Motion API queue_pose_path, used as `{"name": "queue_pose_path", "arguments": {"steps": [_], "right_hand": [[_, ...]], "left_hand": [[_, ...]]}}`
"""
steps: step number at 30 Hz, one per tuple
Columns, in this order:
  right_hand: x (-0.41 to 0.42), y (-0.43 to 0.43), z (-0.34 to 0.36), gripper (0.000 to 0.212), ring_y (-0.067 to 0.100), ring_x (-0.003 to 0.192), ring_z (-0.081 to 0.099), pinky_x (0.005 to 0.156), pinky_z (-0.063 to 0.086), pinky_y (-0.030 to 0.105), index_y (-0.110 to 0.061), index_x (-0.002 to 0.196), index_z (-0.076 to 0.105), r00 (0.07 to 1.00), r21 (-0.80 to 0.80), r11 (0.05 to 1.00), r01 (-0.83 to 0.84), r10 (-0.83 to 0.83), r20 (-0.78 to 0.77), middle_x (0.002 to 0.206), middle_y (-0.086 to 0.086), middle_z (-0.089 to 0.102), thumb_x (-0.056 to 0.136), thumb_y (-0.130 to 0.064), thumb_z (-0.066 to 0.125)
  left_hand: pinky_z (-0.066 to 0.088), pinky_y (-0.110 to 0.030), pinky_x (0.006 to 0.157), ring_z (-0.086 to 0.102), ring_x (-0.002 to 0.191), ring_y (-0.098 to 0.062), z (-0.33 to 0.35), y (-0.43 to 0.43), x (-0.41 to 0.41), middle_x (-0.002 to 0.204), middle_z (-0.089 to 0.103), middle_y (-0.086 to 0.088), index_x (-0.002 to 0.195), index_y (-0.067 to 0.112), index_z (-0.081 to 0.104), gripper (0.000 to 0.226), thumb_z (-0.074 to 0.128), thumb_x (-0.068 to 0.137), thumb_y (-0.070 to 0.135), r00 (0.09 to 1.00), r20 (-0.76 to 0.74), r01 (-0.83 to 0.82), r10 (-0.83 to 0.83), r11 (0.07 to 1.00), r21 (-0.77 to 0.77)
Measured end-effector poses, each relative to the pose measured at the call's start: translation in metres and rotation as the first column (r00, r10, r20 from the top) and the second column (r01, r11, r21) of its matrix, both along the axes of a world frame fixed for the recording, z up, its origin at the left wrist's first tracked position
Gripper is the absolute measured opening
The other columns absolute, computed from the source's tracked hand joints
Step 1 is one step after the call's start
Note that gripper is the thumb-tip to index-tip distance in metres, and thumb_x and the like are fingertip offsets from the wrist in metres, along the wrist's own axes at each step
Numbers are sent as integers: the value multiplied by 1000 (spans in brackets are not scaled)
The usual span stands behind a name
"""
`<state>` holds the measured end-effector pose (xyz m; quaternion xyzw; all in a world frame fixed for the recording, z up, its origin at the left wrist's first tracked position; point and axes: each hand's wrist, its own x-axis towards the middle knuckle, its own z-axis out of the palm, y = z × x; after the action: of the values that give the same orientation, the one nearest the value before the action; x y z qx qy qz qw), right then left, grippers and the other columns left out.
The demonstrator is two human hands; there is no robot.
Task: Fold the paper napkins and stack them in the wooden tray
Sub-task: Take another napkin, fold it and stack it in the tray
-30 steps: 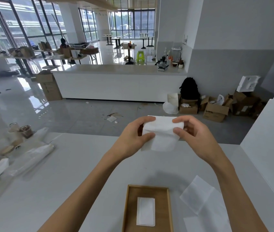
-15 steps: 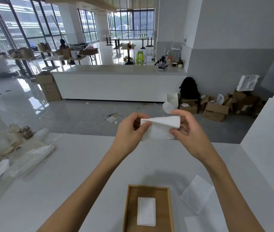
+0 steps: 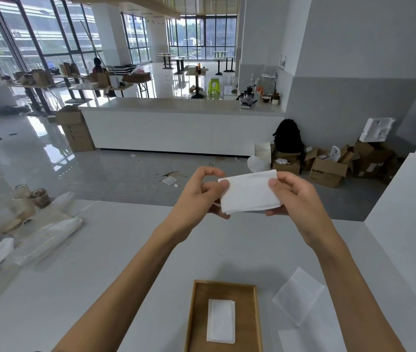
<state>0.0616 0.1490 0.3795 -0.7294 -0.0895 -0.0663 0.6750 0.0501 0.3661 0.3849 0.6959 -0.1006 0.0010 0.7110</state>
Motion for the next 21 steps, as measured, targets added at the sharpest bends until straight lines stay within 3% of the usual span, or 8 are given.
{"name": "queue_pose_path", "arguments": {"steps": [4, 6, 9, 12, 14, 17, 19, 21], "right_hand": [[-2, 3, -2, 24, 8, 86, 72, 56, 58, 22, -25, 125, 62, 1000, 42, 999, 23, -22, -23, 100, -4, 73, 103, -25, 56], [-3, 2, -2, 37, 9, 86, 72, 58, 59, 23, -32, 138, 53, 999, 3, 1000, -21, 21, 27, 100, -4, 75, 102, -26, 58], [-3, 2, -4, 50, 13, 82, 73, 55, 58, 24, -38, 147, 42, 992, -67, 998, -10, 18, 123, 101, 1, 75, 102, -23, 58], [-2, 2, -6, 46, 18, 88, 73, 57, 60, 28, -41, 145, 45, 981, -94, 994, -49, 65, 181, 108, 3, 71, 104, -22, 53], [-3, 3, -7, 36, 23, 89, 71, 57, 60, 27, -40, 133, 58, 968, -126, 990, -70, 98, 229, 113, 3, 68, 105, -17, 52], [-1, 4, -12, 29, 25, 73, 71, 53, 58, 23, -31, 112, 69, 965, -119, 992, -29, 59, 256, 107, 4, 67, 104, -10, 52], [-1, 8, -13, 25, 24, 67, 72, 51, 57, 23, -25, 115, 68, 972, -99, 995, -23, 45, 231, 105, 7, 67, 105, -12, 50], [-2, 12, -16, 27, 20, 76, 71, 54, 60, 26, -24, 126, 63, 978, -111, 992, 62, -38, 204, 110, 4, 67, 107, -19, 45]], "left_hand": [[57, -27, 72, 71, 78, -20, -2, 1, 1, 102, 75, -22, 128, 20, 53, 39, 69, 95, 9, 1000, -26, 14, -13, 1000, 21], [55, -26, 74, 68, 77, -19, -4, 2, 1, 90, 73, -22, 128, 22, 55, 41, 70, 93, 7, 1000, 9, -15, 15, 998, 54], [53, -21, 66, 58, 69, -16, -5, 3, 0, 72, 51, -15, 124, 23, 63, 40, 71, 91, 2, 995, 94, -37, 33, 999, 36], [48, -16, 60, 54, 61, -8, -7, 0, -1, 70, 61, 3, 105, 21, 75, 22, 71, 91, 4, 988, 141, -69, 60, 996, 58], [43, -13, 58, 50, 57, -5, -8, 0, -2, 60, 52, 12, 96, 23, 78, 19, 72, 91, 6, 987, 143, -84, 72, 993, 80], [44, -15, 60, 50, 60, -8, -9, 3, -3, 62, 46, 5, 97, 27, 79, 20, 74, 91, 9, 990, 131, -64, 52, 994, 86], [43, -15, 62, 49, 62, -9, -11, 7, -4, 64, 46, 3, 103, 29, 79, 22, 74, 90, 11, 993, 116, -43, 33, 995, 85], [42, -15, 63, 48, 65, -9, -16, 9, -5, 68, 51, 9, 110, 28, 77, 27, 74, 90, 11, 988, 137, -87, 74, 992, 91]]}}
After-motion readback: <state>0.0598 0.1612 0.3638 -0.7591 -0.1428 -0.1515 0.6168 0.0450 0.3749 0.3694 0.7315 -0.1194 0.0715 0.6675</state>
